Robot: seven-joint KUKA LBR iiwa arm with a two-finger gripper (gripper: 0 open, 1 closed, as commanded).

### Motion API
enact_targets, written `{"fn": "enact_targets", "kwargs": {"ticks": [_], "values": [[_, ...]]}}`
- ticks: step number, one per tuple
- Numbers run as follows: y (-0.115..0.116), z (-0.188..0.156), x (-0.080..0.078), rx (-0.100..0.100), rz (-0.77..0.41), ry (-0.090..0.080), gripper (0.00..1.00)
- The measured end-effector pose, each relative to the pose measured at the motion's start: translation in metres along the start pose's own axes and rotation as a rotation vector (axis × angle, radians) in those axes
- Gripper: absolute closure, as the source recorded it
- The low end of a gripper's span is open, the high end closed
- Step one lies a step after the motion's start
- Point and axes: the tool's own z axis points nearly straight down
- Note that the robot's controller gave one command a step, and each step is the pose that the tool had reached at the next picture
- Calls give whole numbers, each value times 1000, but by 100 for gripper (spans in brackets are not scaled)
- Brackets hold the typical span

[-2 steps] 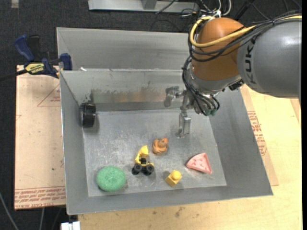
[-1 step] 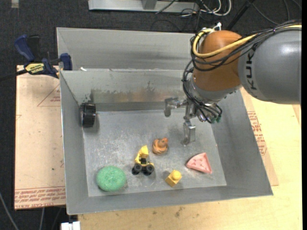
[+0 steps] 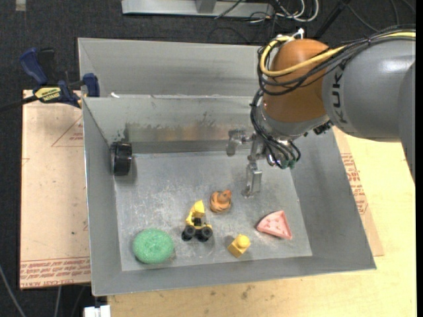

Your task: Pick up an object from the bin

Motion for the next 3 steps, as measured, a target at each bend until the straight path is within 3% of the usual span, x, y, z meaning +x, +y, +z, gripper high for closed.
{"fn": "enact_targets", "kwargs": {"ticks": [1, 2, 3], "values": [[20, 66, 19, 0, 36, -2, 0], [26, 90, 19, -5, 55, 6, 100], [25, 88, 18, -5, 57, 3, 100]]}}
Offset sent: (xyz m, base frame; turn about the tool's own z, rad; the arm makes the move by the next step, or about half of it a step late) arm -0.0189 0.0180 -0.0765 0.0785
